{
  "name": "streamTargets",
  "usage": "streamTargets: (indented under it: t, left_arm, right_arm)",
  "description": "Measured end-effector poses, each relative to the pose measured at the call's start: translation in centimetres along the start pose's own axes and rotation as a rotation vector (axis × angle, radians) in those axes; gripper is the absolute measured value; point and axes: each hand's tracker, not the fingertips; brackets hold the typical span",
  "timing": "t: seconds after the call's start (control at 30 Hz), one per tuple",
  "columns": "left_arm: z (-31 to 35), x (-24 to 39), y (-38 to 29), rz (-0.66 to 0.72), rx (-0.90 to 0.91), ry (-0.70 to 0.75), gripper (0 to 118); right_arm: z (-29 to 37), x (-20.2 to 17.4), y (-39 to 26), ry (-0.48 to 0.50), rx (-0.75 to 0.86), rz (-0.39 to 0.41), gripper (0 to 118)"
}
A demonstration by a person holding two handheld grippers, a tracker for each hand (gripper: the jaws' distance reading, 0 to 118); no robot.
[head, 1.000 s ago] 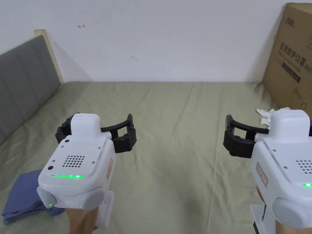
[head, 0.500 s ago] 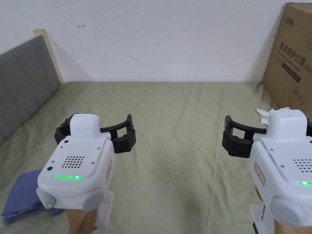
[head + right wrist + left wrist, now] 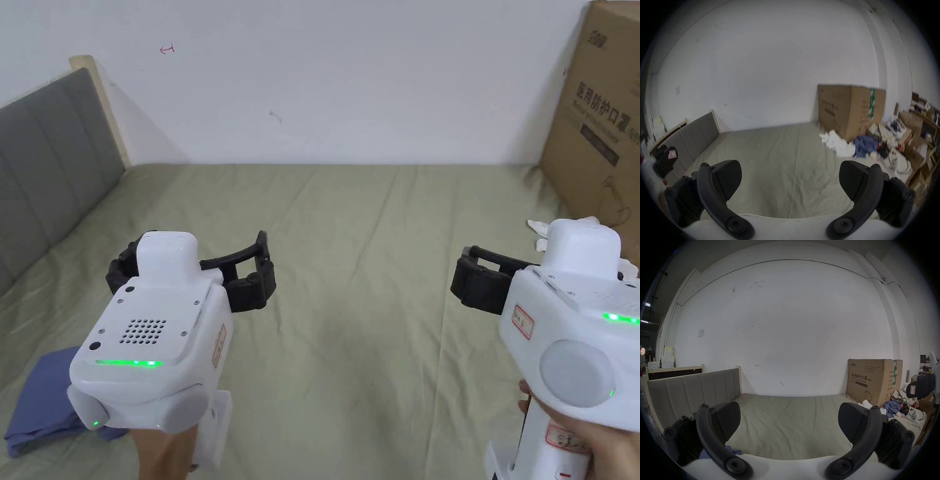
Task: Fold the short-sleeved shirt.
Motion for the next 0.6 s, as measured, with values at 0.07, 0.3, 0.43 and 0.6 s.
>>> streamTargets:
  t: [0.07, 0.3, 0.43, 0.6]
  left_arm:
    - [0.0, -0.1, 0.0, 0.007, 0.001, 0.000, 118]
    - [0.0, -0.2, 0.0, 0.016, 0.004, 0.000, 118]
    - [0.1, -0.2, 0.0, 0.013, 0.006, -0.001, 118]
    - [0.1, -0.2, 0.0, 0.011, 0.005, -0.003, 118]
  right_arm:
    - [-0.1, -0.2, 0.7, -0.021, -0.101, -0.017, 118]
    - [-0.2, -0.8, 1.6, -0.098, -0.167, -0.004, 118]
    - [-0.4, -0.8, 1.6, -0.127, -0.168, -0.009, 118]
    - [-0.7, -0.3, 1.3, -0.103, -0.187, -0.038, 118]
